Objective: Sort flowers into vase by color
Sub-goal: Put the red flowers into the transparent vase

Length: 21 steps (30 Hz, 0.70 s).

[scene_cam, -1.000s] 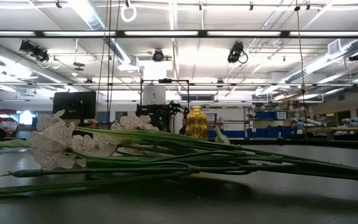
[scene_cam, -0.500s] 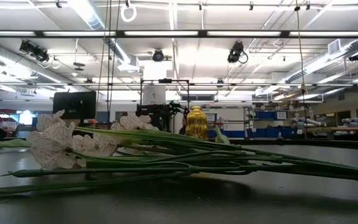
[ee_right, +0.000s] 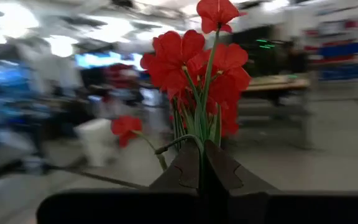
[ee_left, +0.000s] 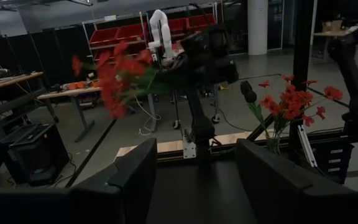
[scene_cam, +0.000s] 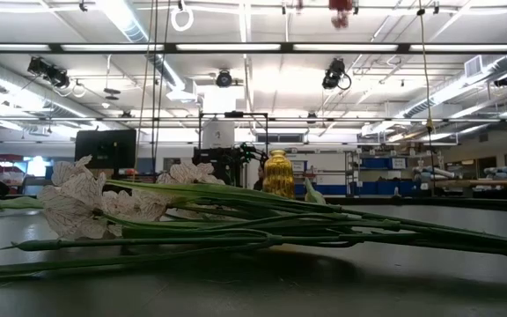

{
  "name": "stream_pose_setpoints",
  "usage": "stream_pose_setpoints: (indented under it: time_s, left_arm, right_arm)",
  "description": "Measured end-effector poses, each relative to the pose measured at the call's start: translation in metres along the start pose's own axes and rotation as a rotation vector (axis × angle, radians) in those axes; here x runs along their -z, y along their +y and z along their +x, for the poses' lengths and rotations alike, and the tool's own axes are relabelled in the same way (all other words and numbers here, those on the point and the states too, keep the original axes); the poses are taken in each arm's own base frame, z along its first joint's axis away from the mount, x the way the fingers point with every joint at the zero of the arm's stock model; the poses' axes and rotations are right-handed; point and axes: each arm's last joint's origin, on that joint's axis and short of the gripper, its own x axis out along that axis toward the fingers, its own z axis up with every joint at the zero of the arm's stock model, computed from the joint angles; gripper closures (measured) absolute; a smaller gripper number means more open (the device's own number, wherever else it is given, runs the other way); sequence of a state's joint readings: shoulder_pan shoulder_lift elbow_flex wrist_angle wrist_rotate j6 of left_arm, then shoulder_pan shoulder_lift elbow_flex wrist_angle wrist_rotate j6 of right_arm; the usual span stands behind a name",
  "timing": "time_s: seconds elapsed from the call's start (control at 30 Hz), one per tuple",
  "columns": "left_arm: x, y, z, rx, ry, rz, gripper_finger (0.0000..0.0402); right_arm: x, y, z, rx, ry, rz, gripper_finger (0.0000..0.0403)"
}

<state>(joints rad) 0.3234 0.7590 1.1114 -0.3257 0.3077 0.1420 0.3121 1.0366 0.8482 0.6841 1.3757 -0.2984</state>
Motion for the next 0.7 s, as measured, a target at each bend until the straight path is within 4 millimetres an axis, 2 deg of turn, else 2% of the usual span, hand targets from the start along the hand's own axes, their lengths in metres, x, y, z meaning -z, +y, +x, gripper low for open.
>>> stream_pose_setpoints:
  time_s: [0.17, 0.4, 0.6, 0.7]
  left_arm:
    - [0.0, 0.0, 0.0, 0.0, 0.001, 0.0, 0.0177]
    - [0.0, 0.0, 0.0, 0.0, 0.0, 0.0, 0.0177]
    - [0.0, 0.0, 0.0, 0.0, 0.0, 0.0, 0.0177]
    - [0.0, 0.0, 0.0, 0.0, 0.0, 0.0, 0.0177]
  right_arm:
    - [0.027, 0.014, 0.014, 0.227, 0.056, -0.099, 0.039]
    - [0.058, 0.032, 0.028, 0.277, 0.067, -0.209, 0.0375]
    - [0.06, 0.037, 0.035, 0.247, 0.035, -0.099, 0.0355]
    - [0.059, 0.04, 0.038, 0.122, -0.003, -0.084, 0.0353]
